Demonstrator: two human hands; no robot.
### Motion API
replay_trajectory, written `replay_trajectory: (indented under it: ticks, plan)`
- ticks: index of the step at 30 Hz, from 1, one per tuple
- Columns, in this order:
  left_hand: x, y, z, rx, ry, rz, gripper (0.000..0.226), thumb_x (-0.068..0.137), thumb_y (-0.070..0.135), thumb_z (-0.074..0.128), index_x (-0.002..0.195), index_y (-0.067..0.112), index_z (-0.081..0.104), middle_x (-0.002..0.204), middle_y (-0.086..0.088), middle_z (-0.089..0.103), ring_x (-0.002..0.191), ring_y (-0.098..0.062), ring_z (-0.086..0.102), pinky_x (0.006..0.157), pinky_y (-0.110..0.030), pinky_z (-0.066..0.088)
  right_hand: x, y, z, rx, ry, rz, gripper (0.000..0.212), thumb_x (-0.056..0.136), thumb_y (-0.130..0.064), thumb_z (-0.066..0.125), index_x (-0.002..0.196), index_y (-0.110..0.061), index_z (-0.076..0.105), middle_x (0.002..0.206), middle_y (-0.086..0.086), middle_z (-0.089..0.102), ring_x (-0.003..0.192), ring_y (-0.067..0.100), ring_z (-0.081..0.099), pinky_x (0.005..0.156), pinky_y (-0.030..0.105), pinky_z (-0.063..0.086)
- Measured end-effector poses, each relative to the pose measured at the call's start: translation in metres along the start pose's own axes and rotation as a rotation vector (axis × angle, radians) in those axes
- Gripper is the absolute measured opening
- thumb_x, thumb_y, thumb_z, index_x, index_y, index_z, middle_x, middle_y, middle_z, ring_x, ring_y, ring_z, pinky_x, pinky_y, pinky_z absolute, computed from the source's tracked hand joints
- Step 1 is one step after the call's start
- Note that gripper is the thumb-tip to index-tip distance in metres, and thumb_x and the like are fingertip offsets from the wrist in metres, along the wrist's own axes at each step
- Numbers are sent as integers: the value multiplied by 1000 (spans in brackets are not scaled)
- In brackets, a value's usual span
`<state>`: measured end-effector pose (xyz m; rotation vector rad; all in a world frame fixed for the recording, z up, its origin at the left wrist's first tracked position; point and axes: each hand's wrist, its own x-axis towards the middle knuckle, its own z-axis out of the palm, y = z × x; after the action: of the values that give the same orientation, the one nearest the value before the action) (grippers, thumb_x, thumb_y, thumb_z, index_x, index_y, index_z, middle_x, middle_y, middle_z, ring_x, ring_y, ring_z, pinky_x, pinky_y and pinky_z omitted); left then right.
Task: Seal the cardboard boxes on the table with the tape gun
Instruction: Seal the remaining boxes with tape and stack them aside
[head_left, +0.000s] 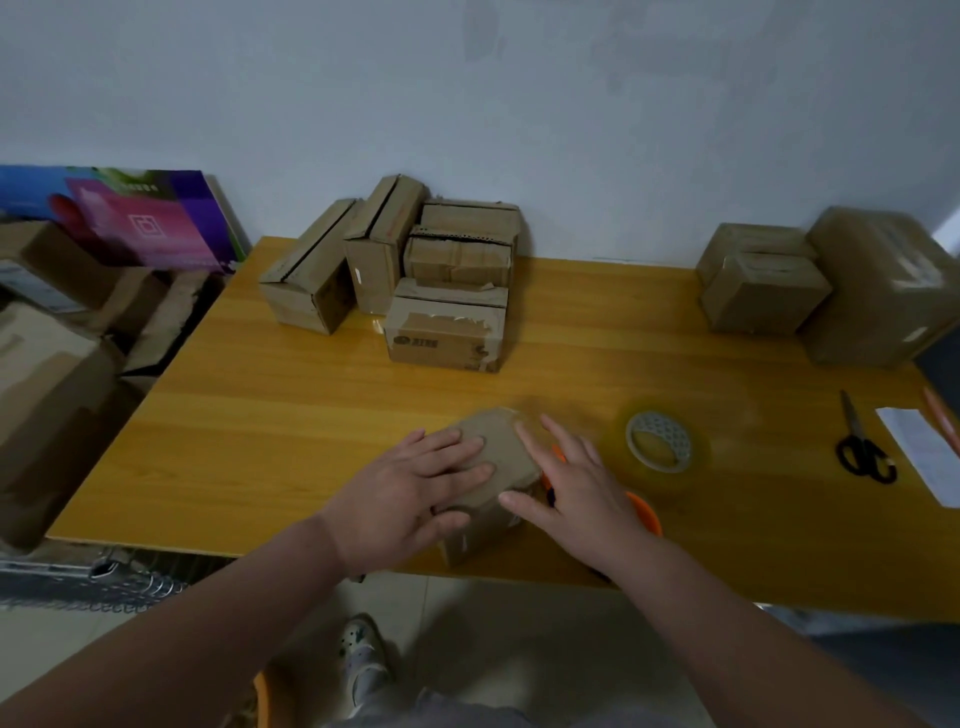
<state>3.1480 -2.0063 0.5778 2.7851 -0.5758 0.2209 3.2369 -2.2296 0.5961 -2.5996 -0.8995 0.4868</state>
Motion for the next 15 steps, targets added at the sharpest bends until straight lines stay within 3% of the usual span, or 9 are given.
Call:
replay_trajectory:
  ticks: [4,9,12,15]
  plan:
    - [-1,-1,4,-13,15,5,54,97,56,31,142,28,44,150,-2,38,141,-21,25,110,-54,14,-1,-8,-2,-250,54,-51,99,81,-71,51,153,-30,-4,162,-2,-5,147,24,3,119,45,6]
    - [0,-2,5,-39,40,3,55,96,57,33,140,27,46,142,-4,39,138,-21,28,110,-53,16,0,-12,-5,-572,120,-134,105,83,-64,57,153,-18,-5,162,9,-4,148,31,7,116,54,2]
    - [0,-1,7,-47,53,0,55,96,57,33,138,26,48,140,-4,42,137,-23,32,110,-52,18,-2,-20,-3,-678,54,-195,100,90,-56,51,151,-14,-17,160,11,-17,148,32,-6,115,55,-5]
    - [-1,0,8,-39,70,-6,55,96,58,33,137,24,49,137,-6,47,137,-22,33,110,-53,19,-3,-23,-1,-640,17,-237,101,90,-54,53,151,-14,-17,160,9,-18,147,30,-11,116,53,-6]
